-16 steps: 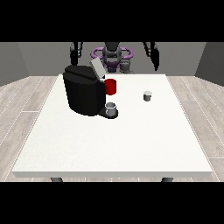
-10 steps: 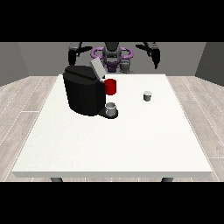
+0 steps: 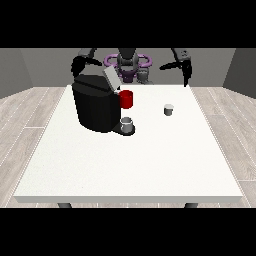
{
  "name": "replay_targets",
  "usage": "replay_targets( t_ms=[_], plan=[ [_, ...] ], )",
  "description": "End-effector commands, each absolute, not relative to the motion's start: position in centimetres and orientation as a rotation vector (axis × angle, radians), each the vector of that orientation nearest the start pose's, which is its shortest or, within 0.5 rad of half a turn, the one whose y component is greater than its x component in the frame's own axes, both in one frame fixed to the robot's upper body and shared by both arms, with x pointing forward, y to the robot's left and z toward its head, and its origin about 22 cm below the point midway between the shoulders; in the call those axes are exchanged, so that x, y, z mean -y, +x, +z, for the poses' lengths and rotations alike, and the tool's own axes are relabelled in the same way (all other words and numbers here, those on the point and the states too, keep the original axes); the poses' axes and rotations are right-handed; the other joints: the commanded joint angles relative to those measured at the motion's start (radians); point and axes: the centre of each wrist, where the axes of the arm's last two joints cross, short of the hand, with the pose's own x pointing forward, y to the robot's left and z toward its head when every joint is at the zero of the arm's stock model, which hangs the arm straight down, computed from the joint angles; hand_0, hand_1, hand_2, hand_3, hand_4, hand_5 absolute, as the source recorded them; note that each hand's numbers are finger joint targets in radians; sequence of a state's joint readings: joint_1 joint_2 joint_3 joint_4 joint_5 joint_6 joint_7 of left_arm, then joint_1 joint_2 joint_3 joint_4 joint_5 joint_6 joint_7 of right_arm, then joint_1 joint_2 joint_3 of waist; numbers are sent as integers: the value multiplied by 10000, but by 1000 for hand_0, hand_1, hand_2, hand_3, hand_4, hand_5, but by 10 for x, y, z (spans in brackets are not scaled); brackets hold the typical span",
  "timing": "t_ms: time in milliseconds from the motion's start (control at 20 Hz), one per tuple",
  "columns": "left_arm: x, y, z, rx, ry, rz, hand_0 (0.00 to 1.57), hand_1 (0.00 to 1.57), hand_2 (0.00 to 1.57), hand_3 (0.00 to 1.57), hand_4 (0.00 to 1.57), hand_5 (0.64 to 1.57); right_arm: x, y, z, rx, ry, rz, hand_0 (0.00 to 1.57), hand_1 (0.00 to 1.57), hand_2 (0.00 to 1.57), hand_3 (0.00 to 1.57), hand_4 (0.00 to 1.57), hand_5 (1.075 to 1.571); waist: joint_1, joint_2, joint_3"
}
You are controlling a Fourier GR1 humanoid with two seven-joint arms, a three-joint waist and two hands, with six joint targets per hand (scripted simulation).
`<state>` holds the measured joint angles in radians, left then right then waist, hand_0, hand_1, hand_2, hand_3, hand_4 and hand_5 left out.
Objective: Insert the coffee pod into the coffee machine and close the lid
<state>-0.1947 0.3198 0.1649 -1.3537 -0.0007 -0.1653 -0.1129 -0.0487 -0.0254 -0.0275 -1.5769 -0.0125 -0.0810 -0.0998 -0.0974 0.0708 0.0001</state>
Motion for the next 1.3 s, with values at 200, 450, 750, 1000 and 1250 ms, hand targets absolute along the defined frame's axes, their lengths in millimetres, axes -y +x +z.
replay_targets(
  t_ms=[200,450,750,1000,1250],
  plan=[
    [-366,320,45,15357,2774,-3170,0,0,0,0,0,1571,211,251,13,17685,-439,-687,0,0,0,0,168,1571,-551,621,-3],
    [-382,332,36,15075,3325,-3074,0,0,0,0,0,1571,202,265,42,18275,-399,-62,0,0,0,0,233,1571,-727,1312,-8],
    [-367,343,27,14418,3369,-3773,0,0,0,0,0,1571,239,275,32,17529,-687,-350,0,0,0,0,332,1571,-484,1236,-2],
    [-369,350,22,14154,3624,-4683,0,0,198,0,0,1571,212,279,28,17543,-685,-476,0,0,0,0,393,1571,-387,1382,-4],
    [-340,350,-5,13430,3914,-4905,446,446,606,295,0,1571,218,275,19,16230,-1156,-220,0,0,0,0,407,1571,-384,794,-4]
  ],
)
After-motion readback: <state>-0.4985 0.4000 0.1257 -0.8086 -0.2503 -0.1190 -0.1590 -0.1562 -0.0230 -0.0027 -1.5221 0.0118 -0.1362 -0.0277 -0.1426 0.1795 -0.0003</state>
